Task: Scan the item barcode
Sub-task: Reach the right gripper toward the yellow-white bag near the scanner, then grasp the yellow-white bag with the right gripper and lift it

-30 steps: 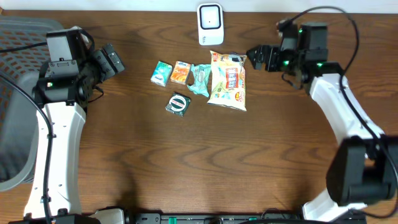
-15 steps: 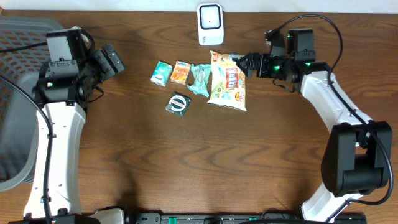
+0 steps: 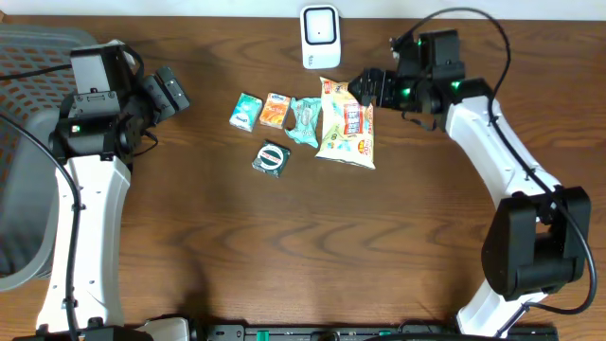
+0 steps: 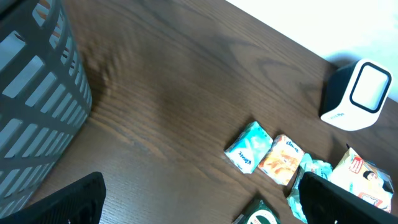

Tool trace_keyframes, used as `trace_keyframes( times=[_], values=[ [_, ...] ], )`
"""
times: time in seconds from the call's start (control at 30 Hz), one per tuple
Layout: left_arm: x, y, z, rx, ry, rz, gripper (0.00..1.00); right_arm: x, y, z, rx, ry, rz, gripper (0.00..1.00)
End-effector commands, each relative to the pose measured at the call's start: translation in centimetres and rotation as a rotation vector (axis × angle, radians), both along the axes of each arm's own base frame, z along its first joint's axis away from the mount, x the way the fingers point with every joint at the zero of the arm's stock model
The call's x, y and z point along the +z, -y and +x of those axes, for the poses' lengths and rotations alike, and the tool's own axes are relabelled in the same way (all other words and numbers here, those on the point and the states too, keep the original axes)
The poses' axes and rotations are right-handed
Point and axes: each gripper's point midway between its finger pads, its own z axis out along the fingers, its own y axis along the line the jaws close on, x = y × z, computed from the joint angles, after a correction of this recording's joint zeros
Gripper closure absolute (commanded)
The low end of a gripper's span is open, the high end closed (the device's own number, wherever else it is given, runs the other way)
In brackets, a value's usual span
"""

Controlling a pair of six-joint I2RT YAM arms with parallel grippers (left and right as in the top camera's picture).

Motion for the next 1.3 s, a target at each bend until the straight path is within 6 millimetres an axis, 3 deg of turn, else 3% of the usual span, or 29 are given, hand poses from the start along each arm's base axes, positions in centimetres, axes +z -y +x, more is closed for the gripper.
trace_keyframes(
  times=[0.0, 0.27, 0.43, 0.5, 0.6, 0.7, 0.77, 0.8, 0.9, 1.03, 1.27],
  values=[
    [0.0, -0.3, 0.0, 0.011, -0.003, 0.009, 0.02, -1.9, 0.2, 0.2, 0.016, -0.044, -0.044, 0.01],
    [0.0, -0.3, 0.0, 0.011, -0.003, 0.009, 0.02, -10.4, -0.9, -2.0, 0.126, -0.255, -0.027, 0.01],
    [0.0, -0.3, 0.0, 0.011, -0.003, 0.009, 0.02, -12.9, -0.7, -2.3, 0.123, -0.308, -0.029, 0.04],
    [0.0, -0.3, 0.0, 0.011, -0.003, 0.009, 0.02, -12.9, -0.9, -2.2, 0.130, -0.303, -0.015, 0.16],
    [0.0, -0.3, 0.0, 0.011, -0.003, 0.009, 0.02, -12.7, -1.0, -1.8, 0.132, -0.281, -0.010, 0.48],
    [0.0, -0.3, 0.0, 0.011, -0.003, 0.009, 0.02, -12.6, -1.1, -1.6, 0.133, -0.271, -0.005, 0.69],
    [0.0, -0.3, 0.0, 0.011, -0.003, 0.009, 0.02, -12.5, -1.2, -1.3, 0.135, -0.259, -0.001, 0.93],
    [0.0, -0.3, 0.0, 0.011, -0.003, 0.009, 0.02, -12.4, -1.2, -1.2, 0.135, -0.252, 0.000, 0.99],
    [0.0, -0.3, 0.0, 0.011, -0.003, 0.009, 0.03, -11.6, -1.1, -0.6, 0.130, -0.226, 0.011, 0.99],
    [0.0, -0.3, 0.0, 0.011, -0.003, 0.009, 0.02, -8.9, -0.2, 0.5, 0.106, -0.162, 0.007, 0.99],
    [0.0, -0.3, 0.0, 0.011, -0.003, 0.009, 0.02, -3.3, 3.9, 2.2, -0.006, 0.008, -0.177, 0.99]
  ],
)
